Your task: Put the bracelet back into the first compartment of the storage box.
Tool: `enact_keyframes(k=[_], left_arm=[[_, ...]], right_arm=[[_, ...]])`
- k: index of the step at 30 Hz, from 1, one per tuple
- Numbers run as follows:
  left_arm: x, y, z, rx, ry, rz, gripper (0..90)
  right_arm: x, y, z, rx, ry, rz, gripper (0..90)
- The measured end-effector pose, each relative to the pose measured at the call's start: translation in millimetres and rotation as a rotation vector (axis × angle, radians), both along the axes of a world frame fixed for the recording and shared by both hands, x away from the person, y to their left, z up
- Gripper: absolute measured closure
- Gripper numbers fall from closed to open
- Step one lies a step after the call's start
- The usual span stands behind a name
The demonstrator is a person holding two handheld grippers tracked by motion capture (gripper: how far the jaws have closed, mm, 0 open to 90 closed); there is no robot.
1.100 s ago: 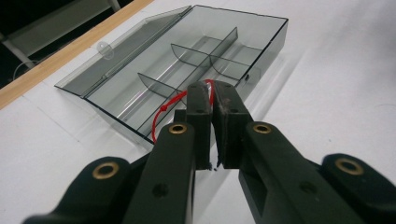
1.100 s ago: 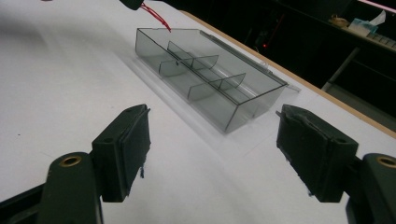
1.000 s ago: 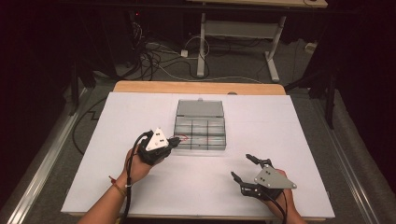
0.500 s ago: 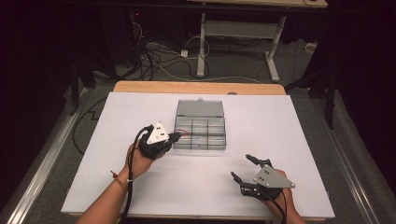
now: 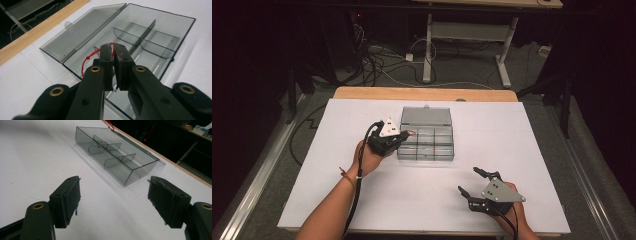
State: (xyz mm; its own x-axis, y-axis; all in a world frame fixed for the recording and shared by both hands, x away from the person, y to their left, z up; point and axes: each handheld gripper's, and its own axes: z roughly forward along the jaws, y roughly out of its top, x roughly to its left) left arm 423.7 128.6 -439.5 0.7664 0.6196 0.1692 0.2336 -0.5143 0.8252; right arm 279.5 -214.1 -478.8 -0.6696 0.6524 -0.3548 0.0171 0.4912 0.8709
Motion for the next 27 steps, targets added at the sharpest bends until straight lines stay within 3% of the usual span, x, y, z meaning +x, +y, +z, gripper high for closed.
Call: enact_keyframes(k=[5, 13, 27], left_arm=[[12.5, -7.0, -0.8, 0.023, 0.012, 0.009, 83.5], [29.1, -10.6, -8.1, 0.027, 0.051, 0.031, 83.4], [46.8, -17.5, -29.3, 0.101, 0.089, 0.077, 83.3]], right_arm=[[0.7, -0.1, -1.2, -0.008, 0.008, 0.002, 26.3], [0.9, 0.0, -1.5, -0.010, 0.012, 0.001, 26.4], [1.6, -0.5, -2.5, -0.018, 0.019, -0.002, 26.8]])
